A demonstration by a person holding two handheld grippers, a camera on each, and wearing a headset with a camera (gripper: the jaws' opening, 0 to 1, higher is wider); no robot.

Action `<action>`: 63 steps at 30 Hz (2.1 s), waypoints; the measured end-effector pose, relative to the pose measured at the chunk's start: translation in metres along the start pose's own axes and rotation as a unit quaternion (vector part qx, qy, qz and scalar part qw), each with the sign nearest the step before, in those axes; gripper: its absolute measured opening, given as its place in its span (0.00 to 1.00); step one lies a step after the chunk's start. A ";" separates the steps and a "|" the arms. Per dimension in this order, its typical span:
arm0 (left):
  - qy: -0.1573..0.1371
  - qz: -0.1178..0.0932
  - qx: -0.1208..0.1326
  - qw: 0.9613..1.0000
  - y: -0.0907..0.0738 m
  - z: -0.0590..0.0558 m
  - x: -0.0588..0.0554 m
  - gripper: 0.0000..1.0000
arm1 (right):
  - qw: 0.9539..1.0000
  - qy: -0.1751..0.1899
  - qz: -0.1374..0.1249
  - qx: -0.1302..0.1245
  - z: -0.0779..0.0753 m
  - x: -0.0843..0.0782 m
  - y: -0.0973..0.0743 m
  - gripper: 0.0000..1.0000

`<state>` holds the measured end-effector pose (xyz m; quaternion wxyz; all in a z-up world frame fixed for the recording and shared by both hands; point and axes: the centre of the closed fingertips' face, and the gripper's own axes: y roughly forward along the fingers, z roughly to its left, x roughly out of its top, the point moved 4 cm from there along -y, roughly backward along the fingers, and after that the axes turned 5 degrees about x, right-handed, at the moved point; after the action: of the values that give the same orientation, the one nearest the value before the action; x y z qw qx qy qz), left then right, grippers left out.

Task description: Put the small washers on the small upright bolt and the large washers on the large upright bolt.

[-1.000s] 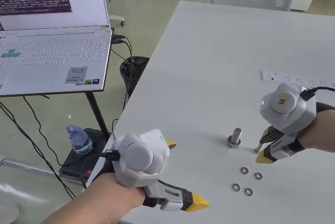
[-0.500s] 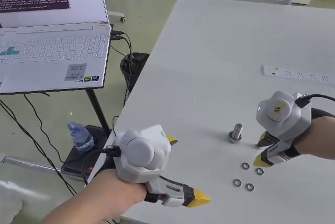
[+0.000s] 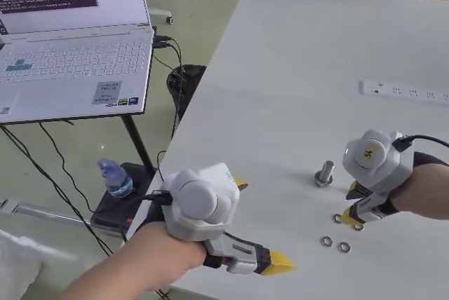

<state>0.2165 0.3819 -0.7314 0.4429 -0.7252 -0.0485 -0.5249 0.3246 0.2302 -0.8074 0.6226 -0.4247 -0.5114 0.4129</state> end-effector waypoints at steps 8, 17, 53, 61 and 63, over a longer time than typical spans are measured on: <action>0.000 -0.001 -0.001 1.000 0.003 0.001 0.003 0.88 | 1.000 -0.009 0.010 -0.003 -0.002 -0.003 0.016 0.30; -0.002 0.001 -0.002 1.000 0.003 0.003 0.002 0.88 | 1.000 -0.001 0.011 -0.008 -0.006 -0.005 0.023 0.26; -0.006 0.000 -0.007 1.000 0.002 -0.001 -0.002 0.86 | 0.999 0.006 0.014 -0.031 -0.004 -0.009 0.029 0.15; -0.007 0.000 -0.007 1.000 0.001 -0.003 -0.004 0.86 | 0.999 0.002 0.022 -0.035 -0.003 -0.009 0.030 0.14; -0.007 0.001 -0.007 1.000 0.001 -0.003 -0.004 0.85 | 0.999 0.003 0.023 -0.036 -0.002 -0.009 0.030 0.14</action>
<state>0.2133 0.3806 -0.7353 0.4377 -0.7320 -0.0475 -0.5200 0.3233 0.2305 -0.8382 0.5988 -0.4595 -0.5143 0.4071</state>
